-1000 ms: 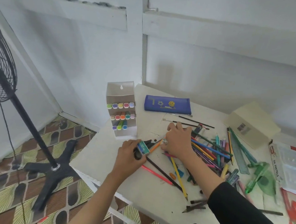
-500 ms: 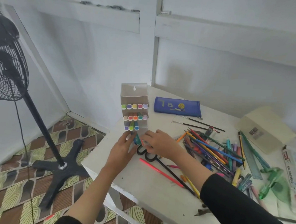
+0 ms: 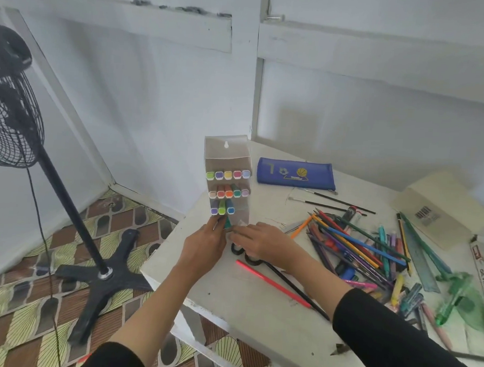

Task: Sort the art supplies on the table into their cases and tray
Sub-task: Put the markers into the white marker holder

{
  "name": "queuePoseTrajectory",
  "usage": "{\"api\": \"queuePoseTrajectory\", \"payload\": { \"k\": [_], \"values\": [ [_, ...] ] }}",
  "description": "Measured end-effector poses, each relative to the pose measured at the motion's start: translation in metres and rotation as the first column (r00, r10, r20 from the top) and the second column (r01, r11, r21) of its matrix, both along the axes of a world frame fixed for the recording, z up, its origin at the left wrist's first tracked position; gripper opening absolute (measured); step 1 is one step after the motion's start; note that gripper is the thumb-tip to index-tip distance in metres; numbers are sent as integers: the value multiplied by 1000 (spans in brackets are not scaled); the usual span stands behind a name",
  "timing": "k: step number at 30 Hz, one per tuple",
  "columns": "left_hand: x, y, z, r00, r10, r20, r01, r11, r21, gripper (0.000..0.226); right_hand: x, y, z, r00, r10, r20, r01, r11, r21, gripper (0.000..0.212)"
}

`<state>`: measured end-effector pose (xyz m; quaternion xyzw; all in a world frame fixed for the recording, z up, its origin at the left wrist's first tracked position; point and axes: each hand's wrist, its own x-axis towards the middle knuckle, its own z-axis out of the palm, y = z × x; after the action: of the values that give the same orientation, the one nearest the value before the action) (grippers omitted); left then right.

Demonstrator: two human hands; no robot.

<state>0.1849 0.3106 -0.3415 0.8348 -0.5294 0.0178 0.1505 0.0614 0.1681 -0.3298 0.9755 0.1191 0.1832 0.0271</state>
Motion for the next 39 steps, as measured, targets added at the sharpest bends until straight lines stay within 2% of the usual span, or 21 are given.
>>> {"api": "queuePoseTrajectory", "payload": {
  "k": [6, 9, 12, 15, 18, 21, 24, 28, 30, 33, 36, 39],
  "values": [
    [3, -7, 15, 995, 9, 101, -23, 989, 143, 50, 3, -4, 6, 994, -82, -71, 87, 993, 75, 64],
    [4, -8, 17, 992, 15, 128, -37, 985, 167, 51, 8, -2, 10, 996, -64, -56, 68, 995, 78, 58],
    [4, -5, 13, 995, 46, 90, -55, 994, 90, 54, 14, -2, 10, 997, -44, -68, 46, 999, 28, 53],
    [4, -3, 9, 999, 16, 38, -17, 999, 29, 56, 15, -4, 9, 987, -92, -130, 98, 994, 46, 52],
    [4, -2, 11, 995, -38, 97, 35, 999, 38, 62, 18, -5, 12, 964, -195, -183, 206, 977, 48, 48],
    [7, 2, 10, 986, -55, 157, 50, 998, 34, 70, 19, -2, 13, 969, -207, -136, 203, 978, -43, 45],
    [9, 8, 6, 988, -76, 136, 69, 996, 51, 62, 18, 2, 6, 957, -263, -121, 256, 964, -65, 45],
    [12, 9, 3, 984, -100, 148, 97, 995, 29, 45, 19, 7, 1, 895, -397, -204, 387, 918, -87, 43],
    [11, 7, 2, 983, -85, 165, 81, 996, 28, 42, 18, 7, -3, 857, -450, -252, 450, 891, -61, 40],
    [6, 5, 0, 989, -31, 148, 20, 997, 72, 43, 16, 9, -2, 857, -461, -229, 477, 879, 15, 41],
    [0, 4, 2, 995, 45, 92, -56, 991, 122, 46, 15, 13, 0, 872, -456, -177, 461, 888, -15, 46],
    [-4, 1, 3, 990, 69, 125, -87, 986, 143, 50, 15, 15, -2, 880, -445, -167, 448, 894, -18, 50]
  ]
}}
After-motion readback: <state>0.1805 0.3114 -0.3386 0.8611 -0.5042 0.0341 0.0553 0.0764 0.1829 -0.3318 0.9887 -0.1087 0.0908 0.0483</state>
